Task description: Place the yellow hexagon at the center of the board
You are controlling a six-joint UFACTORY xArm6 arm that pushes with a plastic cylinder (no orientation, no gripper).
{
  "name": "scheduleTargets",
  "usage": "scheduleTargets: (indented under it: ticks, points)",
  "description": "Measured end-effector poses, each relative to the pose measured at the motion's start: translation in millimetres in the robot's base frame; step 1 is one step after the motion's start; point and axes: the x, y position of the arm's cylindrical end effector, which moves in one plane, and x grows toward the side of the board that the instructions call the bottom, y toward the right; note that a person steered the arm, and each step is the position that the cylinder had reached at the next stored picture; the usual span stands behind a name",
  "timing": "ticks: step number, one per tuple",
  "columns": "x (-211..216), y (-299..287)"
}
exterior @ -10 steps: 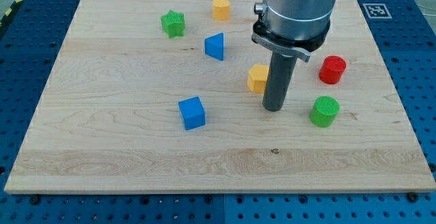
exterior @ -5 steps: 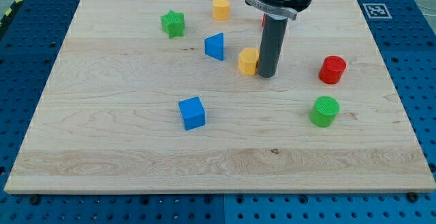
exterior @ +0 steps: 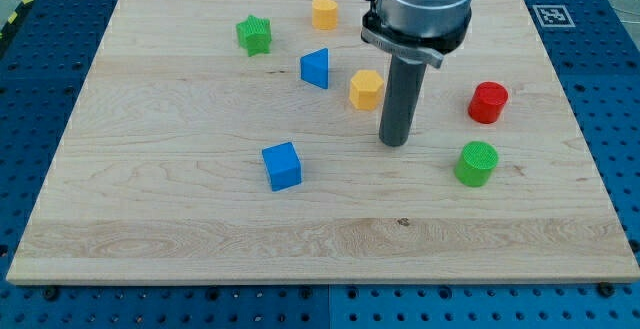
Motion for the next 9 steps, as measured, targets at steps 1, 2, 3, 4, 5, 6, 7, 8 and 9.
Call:
scheduleTargets:
  ticks: [1, 2, 3, 4, 5, 6, 7, 8, 9]
  points:
    - [29, 0]
    - [64, 0]
    - [94, 6]
    - [104, 27]
    - [109, 42]
    - [114, 50]
    - [118, 56]
    - [119, 57]
    - [119, 58]
